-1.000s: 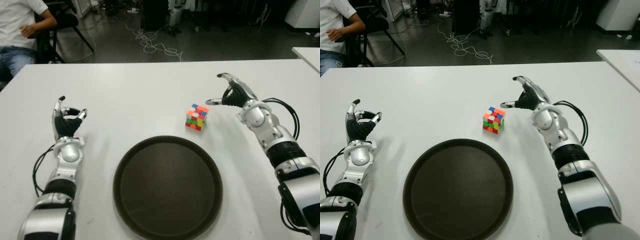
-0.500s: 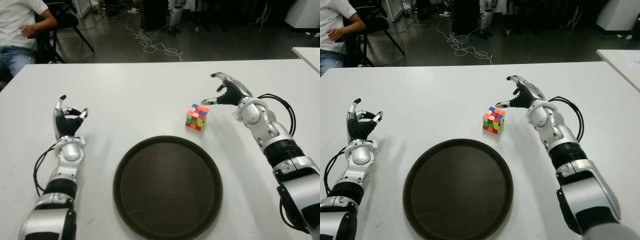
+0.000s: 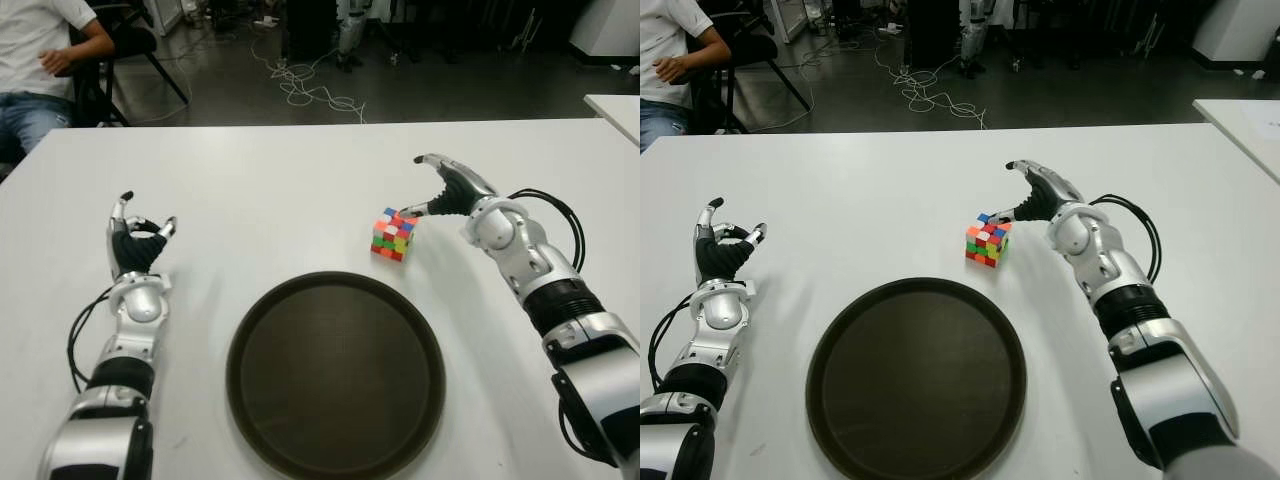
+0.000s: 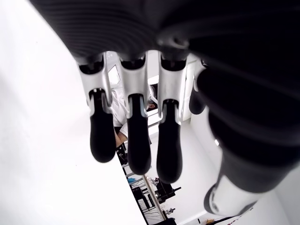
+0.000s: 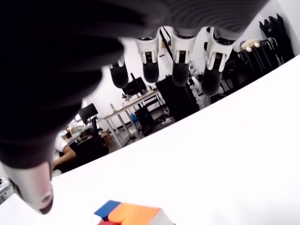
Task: Pick up the Rubik's Cube and put it in the plate
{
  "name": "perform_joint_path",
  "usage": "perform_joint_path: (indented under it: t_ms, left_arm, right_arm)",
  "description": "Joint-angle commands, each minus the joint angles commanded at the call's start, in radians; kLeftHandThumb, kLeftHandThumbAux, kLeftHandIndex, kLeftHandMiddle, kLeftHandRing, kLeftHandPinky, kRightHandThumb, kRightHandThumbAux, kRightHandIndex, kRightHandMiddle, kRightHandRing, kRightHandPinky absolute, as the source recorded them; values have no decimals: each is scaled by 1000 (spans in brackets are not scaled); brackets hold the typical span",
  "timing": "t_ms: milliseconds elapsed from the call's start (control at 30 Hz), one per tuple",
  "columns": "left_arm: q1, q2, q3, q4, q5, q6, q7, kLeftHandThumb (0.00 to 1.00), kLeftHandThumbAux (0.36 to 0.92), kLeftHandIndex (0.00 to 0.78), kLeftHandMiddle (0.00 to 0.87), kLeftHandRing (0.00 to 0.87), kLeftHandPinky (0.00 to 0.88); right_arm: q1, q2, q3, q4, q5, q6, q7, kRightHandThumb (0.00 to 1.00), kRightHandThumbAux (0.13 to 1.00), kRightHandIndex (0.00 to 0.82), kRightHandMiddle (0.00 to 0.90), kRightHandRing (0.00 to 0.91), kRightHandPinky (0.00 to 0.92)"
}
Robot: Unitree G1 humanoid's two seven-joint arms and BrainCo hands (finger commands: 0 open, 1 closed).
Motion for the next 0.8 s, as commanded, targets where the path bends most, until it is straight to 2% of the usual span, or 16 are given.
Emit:
perform_joint_path:
  t_ms: [100,200,333,433,467,533,600,667,700,733,800]
  left_arm:
    - [1,-1,0,-2,1,-1,0,335,775,135,637,726,729]
    - [2,-2,-1,-3,2,-2,3,342,774,136,587,678,687]
    - [1,0,-2,-1,5,-5,8,344,770,144,527,624,652]
    - [1,1,-2,0,5,-5,7,340,771,144,524,621,658]
    - [0,1,-2,2,6,-6,6,338,775,144,553,646,687]
    - [0,1,-3,5,6,-7,7,336,783,140,588,674,707]
    - [-1,1,-3,7,7,-9,7,334,788,138,567,651,673]
    - [-1,1,-2,8,6,-12,7,338,788,138,586,671,706]
    - [-1,1,-2,8,6,-13,8,341,788,137,524,606,630]
    - [0,0,-1,7,6,-14,8,342,787,137,502,582,602]
    - [0,-1,-1,7,6,-14,10,343,781,137,398,472,498]
  right_arm:
    - [1,4,3,-5,-1,5,0,0,639,0,185,367,387]
    - [4,6,5,-11,-2,7,1,0,624,0,140,272,249]
    - [8,11,4,-16,1,6,-1,0,610,6,114,211,219]
    - [11,12,2,-20,3,5,-2,0,598,10,91,163,182]
    - [13,13,2,-22,4,5,-3,0,596,10,83,147,165]
    - [17,14,1,-25,5,4,-5,0,597,13,85,148,145]
    - [19,15,1,-28,5,5,-4,0,592,21,89,144,138]
    - [20,16,2,-29,4,8,-2,0,592,23,85,128,116]
    - [21,16,3,-30,4,9,0,0,591,24,80,115,108]
    - [21,16,4,-30,2,11,1,0,590,24,78,110,105]
    - [21,15,5,-30,1,13,3,0,581,23,67,87,82]
